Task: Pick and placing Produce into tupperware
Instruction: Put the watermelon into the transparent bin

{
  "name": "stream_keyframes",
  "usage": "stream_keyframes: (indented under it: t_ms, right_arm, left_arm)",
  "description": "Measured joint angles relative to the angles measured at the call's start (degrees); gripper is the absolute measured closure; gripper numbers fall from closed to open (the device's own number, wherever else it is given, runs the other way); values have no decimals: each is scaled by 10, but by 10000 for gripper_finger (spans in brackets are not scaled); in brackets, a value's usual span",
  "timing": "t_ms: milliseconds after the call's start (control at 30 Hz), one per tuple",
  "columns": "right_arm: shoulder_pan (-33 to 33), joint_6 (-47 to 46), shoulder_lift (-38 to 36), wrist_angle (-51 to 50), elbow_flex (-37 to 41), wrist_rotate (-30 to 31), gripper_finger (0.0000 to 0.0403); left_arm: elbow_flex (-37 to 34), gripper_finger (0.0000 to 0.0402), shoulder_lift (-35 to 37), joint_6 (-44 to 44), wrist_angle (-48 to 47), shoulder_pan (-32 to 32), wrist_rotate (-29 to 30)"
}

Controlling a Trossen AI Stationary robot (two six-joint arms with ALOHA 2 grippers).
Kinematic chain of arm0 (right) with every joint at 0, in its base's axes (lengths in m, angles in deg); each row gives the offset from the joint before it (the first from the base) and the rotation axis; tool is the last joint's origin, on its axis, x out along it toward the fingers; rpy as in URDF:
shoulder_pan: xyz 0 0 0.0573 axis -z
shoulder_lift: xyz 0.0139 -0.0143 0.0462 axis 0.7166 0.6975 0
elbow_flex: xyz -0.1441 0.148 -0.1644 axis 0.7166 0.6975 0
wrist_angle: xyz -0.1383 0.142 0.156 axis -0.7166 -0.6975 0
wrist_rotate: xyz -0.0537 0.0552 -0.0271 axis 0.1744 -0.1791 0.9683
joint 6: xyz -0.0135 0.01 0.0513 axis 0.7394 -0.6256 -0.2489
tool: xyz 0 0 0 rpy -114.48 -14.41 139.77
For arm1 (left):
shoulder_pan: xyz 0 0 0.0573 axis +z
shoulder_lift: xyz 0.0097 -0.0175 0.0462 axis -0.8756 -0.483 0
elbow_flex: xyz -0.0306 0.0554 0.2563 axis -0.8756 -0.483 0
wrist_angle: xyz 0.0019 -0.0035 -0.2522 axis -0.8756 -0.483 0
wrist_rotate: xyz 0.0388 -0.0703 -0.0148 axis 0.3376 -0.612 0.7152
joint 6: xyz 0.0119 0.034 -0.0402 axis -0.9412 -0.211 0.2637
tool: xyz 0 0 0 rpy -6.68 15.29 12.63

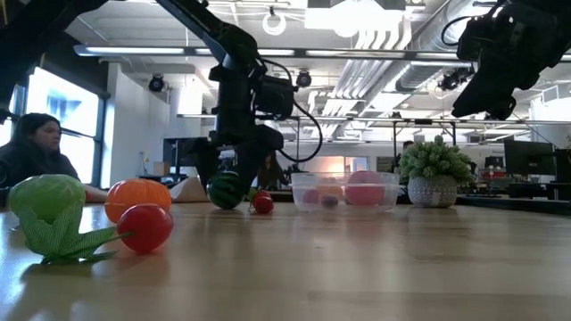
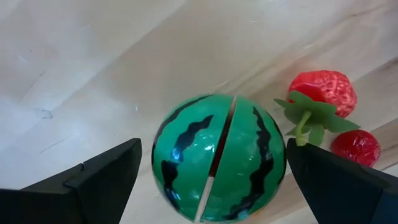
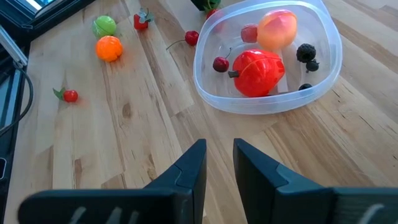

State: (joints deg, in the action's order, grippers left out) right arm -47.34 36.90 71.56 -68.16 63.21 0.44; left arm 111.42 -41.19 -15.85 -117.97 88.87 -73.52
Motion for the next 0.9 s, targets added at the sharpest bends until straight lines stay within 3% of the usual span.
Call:
stream_keyframes:
  t_ms: [533,900]
  right_arm:
    - [0,0,0,0,0,0,331]
    - [0,0,0,0,0,0,331]
  left_arm:
    - [0,15,0,-3,11,0,8]
    - [0,68,0,2,16,0,8]
